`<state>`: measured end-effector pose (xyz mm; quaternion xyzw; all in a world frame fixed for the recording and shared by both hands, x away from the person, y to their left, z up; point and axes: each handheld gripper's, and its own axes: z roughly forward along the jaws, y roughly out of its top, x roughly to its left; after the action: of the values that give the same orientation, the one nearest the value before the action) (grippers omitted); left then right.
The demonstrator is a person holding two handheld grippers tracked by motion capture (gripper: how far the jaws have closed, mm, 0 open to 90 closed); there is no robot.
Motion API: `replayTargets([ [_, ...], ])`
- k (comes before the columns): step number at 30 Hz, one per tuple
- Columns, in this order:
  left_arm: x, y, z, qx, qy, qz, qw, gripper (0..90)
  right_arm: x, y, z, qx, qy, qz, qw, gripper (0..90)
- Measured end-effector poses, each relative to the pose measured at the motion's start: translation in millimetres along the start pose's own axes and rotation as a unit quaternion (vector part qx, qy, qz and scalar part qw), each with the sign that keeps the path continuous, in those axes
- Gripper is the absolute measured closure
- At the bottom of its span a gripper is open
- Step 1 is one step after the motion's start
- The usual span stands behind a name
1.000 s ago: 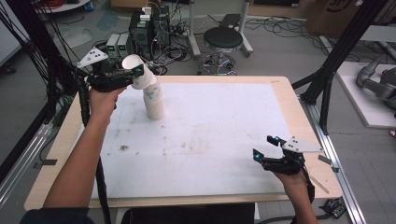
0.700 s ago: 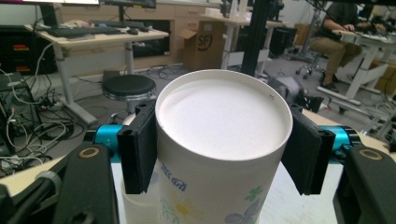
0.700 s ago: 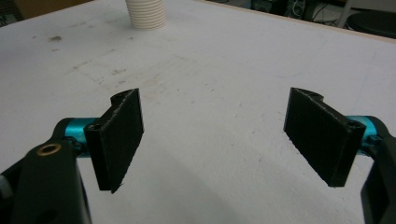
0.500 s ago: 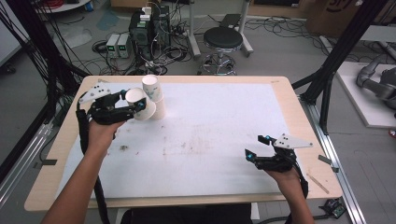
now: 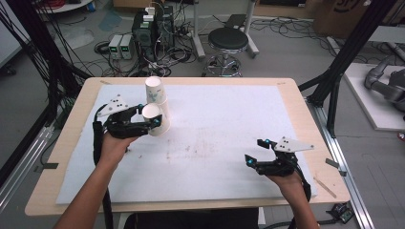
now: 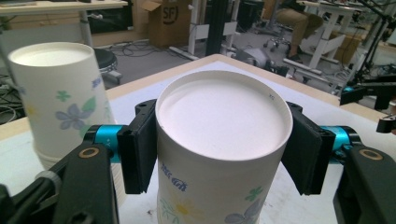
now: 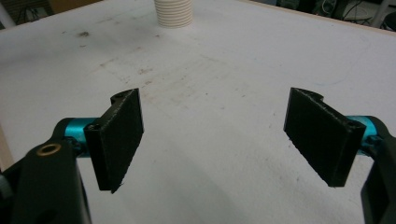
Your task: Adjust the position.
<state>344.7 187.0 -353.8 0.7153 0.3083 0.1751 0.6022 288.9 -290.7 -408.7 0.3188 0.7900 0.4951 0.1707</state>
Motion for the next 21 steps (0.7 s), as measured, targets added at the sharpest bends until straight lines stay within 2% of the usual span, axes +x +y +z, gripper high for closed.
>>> replayTargets([
  [3,-3.6,-2.9,4.5,0.004,-0.014,-0.001,0.9999,35.2,2.9,1.7,4.1,0.002,0.010,0.001,0.9999,20.2],
  [5,-7.3,-5.1,7.8,0.008,-0.026,0.003,0.9996,35.2,6.5,4.8,8.8,0.005,0.022,-0.006,0.9997,20.2],
  [11,-22.7,-11.3,18.4,0.020,-0.063,0.011,0.9977,35.1,13.0,11.5,18.6,0.005,0.049,-0.014,0.9987,20.2],
  [13,-31.0,-13.5,23.8,0.024,-0.077,0.016,0.9966,35.1,18.4,17.9,25.9,0.007,0.067,-0.023,0.9974,20.2],
  [14,-31.0,-13.5,23.8,0.024,-0.077,0.016,0.9966,35.1,19.9,20.2,28.6,0.005,0.072,-0.026,0.9971,20.2],
  [15,-35.9,-15.0,28.0,0.031,-0.086,0.020,0.9956,35.1,21.5,22.6,31.0,0.007,0.078,-0.028,0.9965,20.2],
  [18,-40.3,-16.1,31.9,0.034,-0.096,0.023,0.9945,35.1,24.5,27.3,35.8,0.005,0.087,-0.036,0.9955,20.2],
  [21,-45.2,-16.7,36.3,0.038,-0.107,0.027,0.9931,35.2,30.2,34.7,45.2,0.007,0.107,-0.046,0.9932,20.2],
])
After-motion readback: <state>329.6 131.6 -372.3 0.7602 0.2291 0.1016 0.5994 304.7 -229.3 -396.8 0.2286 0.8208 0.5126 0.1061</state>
